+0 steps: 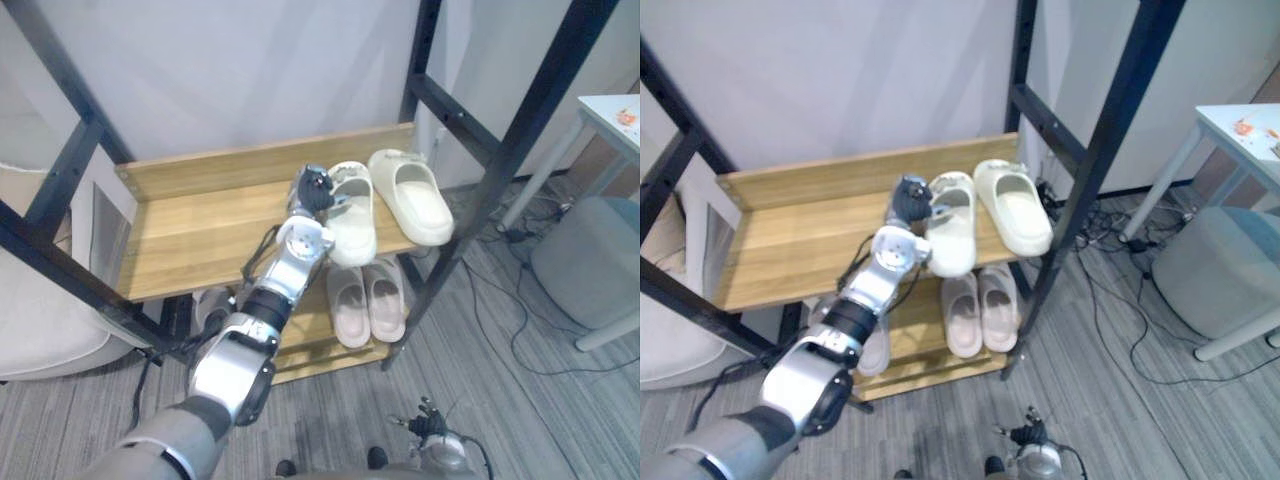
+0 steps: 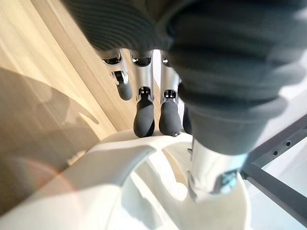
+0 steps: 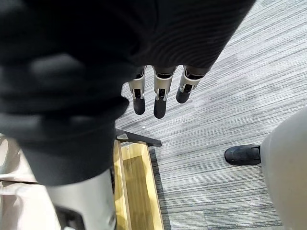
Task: Organize the slippers on the shoe rack
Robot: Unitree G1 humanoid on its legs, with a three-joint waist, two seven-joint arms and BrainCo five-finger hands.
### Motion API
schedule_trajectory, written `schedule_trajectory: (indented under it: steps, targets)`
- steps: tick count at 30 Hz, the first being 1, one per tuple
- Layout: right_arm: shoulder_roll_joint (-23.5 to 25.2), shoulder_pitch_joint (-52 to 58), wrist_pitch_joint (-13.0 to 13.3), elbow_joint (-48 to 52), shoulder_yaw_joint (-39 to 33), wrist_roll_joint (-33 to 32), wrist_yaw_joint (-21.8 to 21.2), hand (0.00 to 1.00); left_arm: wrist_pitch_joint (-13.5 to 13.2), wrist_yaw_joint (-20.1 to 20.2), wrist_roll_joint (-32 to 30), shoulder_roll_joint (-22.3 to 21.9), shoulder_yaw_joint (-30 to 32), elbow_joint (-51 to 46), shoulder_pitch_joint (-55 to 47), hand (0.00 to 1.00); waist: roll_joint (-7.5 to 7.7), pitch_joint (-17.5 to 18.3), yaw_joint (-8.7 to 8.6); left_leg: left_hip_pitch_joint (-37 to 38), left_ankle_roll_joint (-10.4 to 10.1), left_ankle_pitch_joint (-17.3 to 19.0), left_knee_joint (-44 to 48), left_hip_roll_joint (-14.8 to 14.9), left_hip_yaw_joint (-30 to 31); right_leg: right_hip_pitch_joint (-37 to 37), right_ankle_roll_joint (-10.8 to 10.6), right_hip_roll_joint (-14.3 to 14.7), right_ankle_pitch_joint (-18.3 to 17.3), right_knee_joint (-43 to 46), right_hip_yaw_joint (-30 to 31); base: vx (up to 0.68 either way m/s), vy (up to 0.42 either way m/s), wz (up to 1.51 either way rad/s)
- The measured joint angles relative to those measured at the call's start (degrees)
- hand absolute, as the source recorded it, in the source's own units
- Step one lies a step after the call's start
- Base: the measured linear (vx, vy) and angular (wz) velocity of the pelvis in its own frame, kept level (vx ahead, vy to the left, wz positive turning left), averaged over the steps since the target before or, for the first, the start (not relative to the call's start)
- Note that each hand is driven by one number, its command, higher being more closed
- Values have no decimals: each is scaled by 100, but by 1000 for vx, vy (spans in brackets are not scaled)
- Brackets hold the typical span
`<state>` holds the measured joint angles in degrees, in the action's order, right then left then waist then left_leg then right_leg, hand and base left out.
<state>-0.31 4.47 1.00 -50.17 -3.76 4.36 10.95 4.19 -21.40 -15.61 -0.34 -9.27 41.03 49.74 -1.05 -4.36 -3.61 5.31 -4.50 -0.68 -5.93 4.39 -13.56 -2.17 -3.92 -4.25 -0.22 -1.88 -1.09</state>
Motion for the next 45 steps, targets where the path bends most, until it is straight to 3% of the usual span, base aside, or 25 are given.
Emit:
schedule_trajectory:
  steps: [15,21,34,45]
  targets:
    - [-73,27,-34,-25,230,-10,-10,0,-288,-115,498,-185,-154,-1365,-451,0,-1,16,107,-14,22,-8,114,-61,282,-137,-11,-87,-78,91,-204,-11,-2,8]
    - [-89,83,-66,-25,241,-37,2,0,-507,-105,1149,-387,-188,-1901,-972,0,-25,82,214,75,35,-12,136,-80,380,-184,-7,-120,-208,271,-346,-43,-1,11]
    - [-61,118,-86,-34,456,-48,23,0,-728,121,2035,-721,-317,-2043,-1790,0,-59,211,321,92,44,-9,192,-96,537,-353,-22,-144,-248,262,-517,1,-3,7]
    - [191,102,-105,-81,591,-49,26,0,-746,364,2038,-720,-654,-1868,-2577,0,165,359,327,192,-34,-105,12,37,546,-459,61,3,-165,39,-576,-15,-17,1]
